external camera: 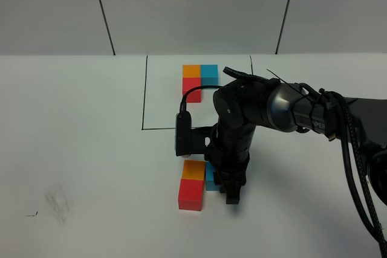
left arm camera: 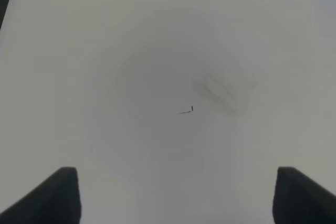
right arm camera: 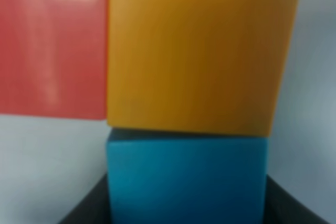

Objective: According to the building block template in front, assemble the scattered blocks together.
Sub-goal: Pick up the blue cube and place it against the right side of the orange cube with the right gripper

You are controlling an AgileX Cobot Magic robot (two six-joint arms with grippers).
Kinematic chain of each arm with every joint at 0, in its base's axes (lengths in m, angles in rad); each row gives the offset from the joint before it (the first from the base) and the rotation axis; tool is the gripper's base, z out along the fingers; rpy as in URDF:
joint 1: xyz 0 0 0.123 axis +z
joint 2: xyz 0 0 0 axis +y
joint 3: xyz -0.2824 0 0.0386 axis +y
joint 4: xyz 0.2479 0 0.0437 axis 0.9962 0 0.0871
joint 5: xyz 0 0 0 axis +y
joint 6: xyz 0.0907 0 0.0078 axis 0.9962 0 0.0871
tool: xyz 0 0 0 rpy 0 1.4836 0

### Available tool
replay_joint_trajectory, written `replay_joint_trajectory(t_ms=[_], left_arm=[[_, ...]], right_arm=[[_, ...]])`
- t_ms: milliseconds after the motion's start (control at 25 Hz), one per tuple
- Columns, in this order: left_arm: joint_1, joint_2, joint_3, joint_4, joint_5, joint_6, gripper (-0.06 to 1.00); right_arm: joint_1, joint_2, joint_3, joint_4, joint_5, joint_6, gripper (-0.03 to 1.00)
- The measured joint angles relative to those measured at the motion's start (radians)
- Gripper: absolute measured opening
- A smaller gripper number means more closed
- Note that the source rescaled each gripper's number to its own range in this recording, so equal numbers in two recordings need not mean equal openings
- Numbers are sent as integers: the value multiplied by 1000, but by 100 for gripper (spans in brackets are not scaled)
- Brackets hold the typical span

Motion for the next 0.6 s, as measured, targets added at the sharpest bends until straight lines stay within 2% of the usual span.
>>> replay_joint_trajectory(t_ms=[600], left_arm=[[0, 0, 0, 0, -1, 0, 99]], right_arm=[[-8, 0, 0, 44, -16, 11, 0]])
